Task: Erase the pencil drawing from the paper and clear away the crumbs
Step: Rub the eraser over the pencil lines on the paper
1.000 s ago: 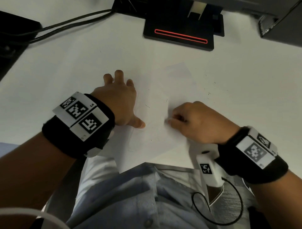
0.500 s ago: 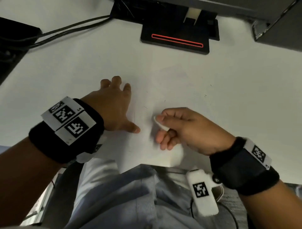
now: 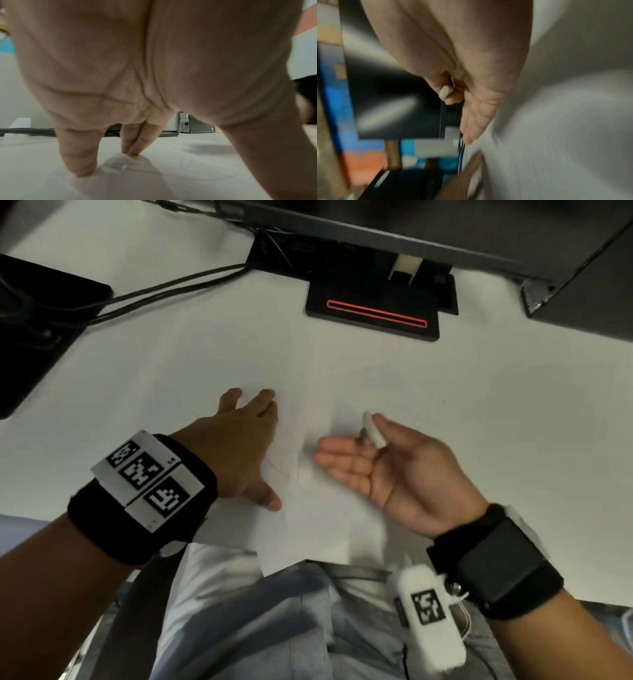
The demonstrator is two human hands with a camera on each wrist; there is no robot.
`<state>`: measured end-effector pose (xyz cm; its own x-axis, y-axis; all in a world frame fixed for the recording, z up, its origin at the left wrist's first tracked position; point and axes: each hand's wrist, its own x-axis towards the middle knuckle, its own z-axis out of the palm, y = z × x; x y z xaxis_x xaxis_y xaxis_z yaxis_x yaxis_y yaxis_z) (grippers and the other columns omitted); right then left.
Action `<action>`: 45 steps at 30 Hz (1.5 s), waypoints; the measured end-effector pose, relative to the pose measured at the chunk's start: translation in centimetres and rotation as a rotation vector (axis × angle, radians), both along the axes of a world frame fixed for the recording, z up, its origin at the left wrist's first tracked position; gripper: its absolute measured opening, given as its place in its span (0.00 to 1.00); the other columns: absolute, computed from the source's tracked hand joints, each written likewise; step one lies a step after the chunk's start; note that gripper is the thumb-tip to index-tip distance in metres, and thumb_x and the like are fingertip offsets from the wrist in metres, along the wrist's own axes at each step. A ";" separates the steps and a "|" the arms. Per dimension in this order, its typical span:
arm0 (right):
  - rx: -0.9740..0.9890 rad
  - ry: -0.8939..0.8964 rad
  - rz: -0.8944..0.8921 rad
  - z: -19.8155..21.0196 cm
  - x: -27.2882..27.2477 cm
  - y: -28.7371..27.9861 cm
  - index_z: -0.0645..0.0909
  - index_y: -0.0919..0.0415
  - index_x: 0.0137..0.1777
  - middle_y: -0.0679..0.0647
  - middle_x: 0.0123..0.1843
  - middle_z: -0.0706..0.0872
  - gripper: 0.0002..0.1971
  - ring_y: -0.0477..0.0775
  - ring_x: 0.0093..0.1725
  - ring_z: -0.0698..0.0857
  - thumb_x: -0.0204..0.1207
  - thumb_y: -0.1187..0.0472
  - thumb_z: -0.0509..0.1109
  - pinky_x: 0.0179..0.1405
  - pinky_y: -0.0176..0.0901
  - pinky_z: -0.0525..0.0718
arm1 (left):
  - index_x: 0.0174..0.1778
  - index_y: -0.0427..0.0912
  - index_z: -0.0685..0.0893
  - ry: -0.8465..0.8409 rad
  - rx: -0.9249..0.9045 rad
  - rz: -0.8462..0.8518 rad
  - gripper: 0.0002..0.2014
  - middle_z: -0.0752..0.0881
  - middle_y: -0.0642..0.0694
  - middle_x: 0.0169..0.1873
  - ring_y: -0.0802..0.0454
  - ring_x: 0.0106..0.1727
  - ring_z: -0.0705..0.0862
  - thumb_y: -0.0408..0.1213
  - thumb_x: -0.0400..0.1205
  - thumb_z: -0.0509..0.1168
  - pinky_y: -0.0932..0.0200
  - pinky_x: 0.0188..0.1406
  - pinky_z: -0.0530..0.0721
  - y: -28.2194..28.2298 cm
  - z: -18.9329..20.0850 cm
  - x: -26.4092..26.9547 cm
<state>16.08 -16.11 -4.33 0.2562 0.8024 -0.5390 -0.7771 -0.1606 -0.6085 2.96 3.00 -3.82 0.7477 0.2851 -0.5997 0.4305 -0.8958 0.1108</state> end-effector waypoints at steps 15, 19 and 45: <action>0.023 0.094 -0.253 -0.6 1.6 3.8 0.86 0.66 0.34 0.71 0.58 0.89 0.27 0.66 0.59 0.90 0.88 0.51 0.57 0.66 0.56 0.85 | 0.86 0.56 0.37 0.031 0.039 0.061 0.71 0.35 0.42 0.85 0.34 0.85 0.35 0.65 0.58 0.82 0.36 0.81 0.62 0.7 0.4 0.2; -0.108 0.042 0.227 -1.6 -1.9 5.4 0.85 0.75 0.51 0.76 0.67 0.83 0.27 0.71 0.70 0.83 0.89 0.51 0.55 0.76 0.62 0.76 | 0.86 0.57 0.36 0.034 0.062 0.064 0.73 0.35 0.41 0.85 0.33 0.85 0.37 0.66 0.56 0.82 0.36 0.79 0.66 0.9 0.2 0.3; 0.063 -0.080 -0.768 -1.3 12.7 -1.5 0.75 0.59 0.34 0.69 0.74 0.81 0.22 0.67 0.66 0.87 0.88 0.50 0.57 0.64 0.56 0.87 | 0.86 0.54 0.33 0.102 0.084 0.042 0.76 0.33 0.43 0.85 0.34 0.85 0.38 0.68 0.55 0.81 0.33 0.76 0.70 1.2 0.3 0.7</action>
<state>28.74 -17.63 -5.64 0.7892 0.4127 -0.4547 -0.6101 0.4420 -0.6577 3.62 4.25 -3.48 0.6700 0.3674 -0.6451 0.4734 -0.8808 -0.0100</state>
